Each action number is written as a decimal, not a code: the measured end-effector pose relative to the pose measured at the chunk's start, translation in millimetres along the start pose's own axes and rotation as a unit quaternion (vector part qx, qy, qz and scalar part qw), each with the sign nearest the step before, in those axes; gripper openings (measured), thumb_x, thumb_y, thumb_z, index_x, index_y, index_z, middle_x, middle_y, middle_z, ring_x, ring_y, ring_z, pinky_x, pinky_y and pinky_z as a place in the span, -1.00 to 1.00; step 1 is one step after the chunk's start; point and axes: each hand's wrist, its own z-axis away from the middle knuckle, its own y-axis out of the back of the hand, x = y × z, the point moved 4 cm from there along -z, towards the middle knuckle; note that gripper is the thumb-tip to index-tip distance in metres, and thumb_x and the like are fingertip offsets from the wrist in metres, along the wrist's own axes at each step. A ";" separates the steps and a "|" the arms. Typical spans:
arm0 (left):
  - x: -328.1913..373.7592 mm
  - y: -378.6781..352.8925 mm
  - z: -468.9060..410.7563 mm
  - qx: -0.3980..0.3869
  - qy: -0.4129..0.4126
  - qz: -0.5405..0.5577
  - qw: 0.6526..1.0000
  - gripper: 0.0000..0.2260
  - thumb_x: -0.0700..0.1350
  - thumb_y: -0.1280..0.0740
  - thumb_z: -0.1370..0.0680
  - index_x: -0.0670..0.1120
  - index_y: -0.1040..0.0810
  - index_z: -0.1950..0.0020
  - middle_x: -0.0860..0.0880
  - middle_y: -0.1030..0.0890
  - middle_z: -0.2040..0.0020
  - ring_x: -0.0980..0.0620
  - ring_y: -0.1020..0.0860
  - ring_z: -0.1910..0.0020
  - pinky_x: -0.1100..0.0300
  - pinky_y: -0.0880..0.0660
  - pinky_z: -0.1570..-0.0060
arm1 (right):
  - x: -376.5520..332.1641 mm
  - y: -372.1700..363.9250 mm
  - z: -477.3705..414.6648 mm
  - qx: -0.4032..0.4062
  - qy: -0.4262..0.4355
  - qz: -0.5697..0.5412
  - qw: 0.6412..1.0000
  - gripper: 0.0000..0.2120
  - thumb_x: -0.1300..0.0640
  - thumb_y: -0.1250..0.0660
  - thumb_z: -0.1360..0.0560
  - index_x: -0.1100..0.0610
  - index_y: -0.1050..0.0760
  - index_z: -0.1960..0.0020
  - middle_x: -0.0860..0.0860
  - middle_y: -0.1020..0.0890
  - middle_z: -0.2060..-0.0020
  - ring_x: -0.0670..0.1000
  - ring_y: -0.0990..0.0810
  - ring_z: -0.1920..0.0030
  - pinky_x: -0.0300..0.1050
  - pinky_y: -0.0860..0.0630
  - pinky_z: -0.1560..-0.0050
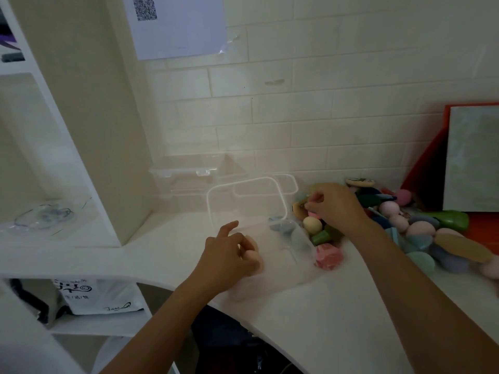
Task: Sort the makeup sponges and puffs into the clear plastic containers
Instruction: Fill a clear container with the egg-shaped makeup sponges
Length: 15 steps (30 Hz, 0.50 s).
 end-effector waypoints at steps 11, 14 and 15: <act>-3.3 -1.8 -1.0 -0.001 0.013 -0.010 1.000 -0.81 0.01 -0.36 -0.40 0.22 -0.35 0.27 0.08 -0.19 -0.48 0.00 -0.24 -0.40 0.20 -0.16 -0.16 | 17.9 -37.2 -3.3 -0.078 -0.020 0.124 0.989 -0.82 0.04 -0.31 -0.50 0.11 -0.48 -0.04 0.07 -0.57 -0.01 0.09 -0.53 -0.01 -0.04 -0.51 0.02; -3.9 -3.3 -2.1 -0.007 0.013 -0.016 1.000 -0.83 0.02 -0.36 -0.39 0.21 -0.36 0.27 0.08 -0.21 -0.47 0.02 -0.21 -0.42 0.20 -0.15 -0.15 | 19.4 -36.6 -2.7 -0.087 -0.010 0.091 0.992 -0.88 0.10 -0.31 -0.50 0.04 -0.35 0.06 0.04 -0.53 -0.01 0.08 -0.49 0.00 0.05 -0.51 -0.07; -3.9 -3.3 -2.3 -0.010 0.017 -0.016 1.000 -0.84 0.02 -0.36 -0.39 0.20 -0.38 0.25 0.09 -0.20 -0.47 0.01 -0.21 -0.41 0.20 -0.15 -0.14 | 19.7 -36.1 -2.4 -0.090 -0.007 0.080 0.993 -0.85 0.11 -0.32 -0.48 0.04 -0.34 0.06 0.04 -0.53 -0.01 0.08 -0.49 0.01 0.07 -0.51 -0.07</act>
